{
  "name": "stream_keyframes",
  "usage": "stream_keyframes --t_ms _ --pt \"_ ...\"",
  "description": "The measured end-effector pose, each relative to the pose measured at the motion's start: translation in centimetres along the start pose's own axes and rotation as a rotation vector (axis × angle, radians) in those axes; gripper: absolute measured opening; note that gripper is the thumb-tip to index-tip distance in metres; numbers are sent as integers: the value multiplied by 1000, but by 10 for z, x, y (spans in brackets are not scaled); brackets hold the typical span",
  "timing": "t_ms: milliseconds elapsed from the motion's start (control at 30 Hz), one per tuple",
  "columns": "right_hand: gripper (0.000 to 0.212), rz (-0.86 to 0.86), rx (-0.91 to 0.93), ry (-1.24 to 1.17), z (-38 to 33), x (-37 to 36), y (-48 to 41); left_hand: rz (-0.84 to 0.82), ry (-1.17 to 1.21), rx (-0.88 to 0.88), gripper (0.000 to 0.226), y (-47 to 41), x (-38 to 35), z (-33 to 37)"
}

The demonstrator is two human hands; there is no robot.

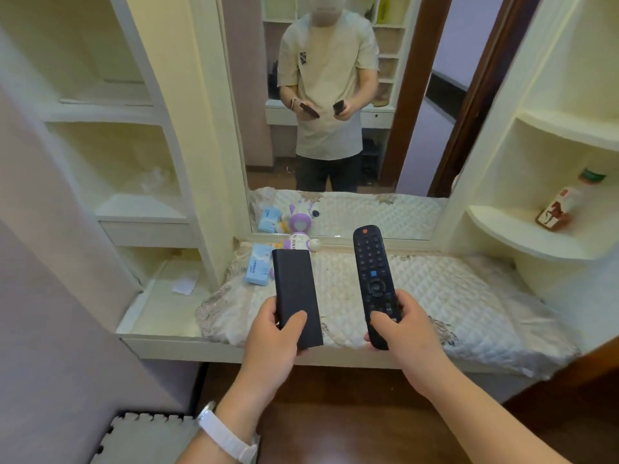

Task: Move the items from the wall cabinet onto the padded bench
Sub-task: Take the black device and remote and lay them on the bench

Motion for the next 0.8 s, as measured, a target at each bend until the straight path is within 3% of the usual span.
stream_keyframes --t_ms 333,800 --pt "18 59 -100 -28 34 30 -92 -69 -21 72 23 -87 -55 -17" --pt "23 -165 -314 -45 123 67 -264 3 -142 423 21 -206 -155 -80"
Point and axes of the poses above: each hand's wrist, its own y-axis away from the middle knuckle, its own x-axis out of the back of the hand, z = x × y, the point moved 4 cm from there along -y, towards the middle knuckle, and after that the axes turned 1 degree about z, right-handed, at the moved point
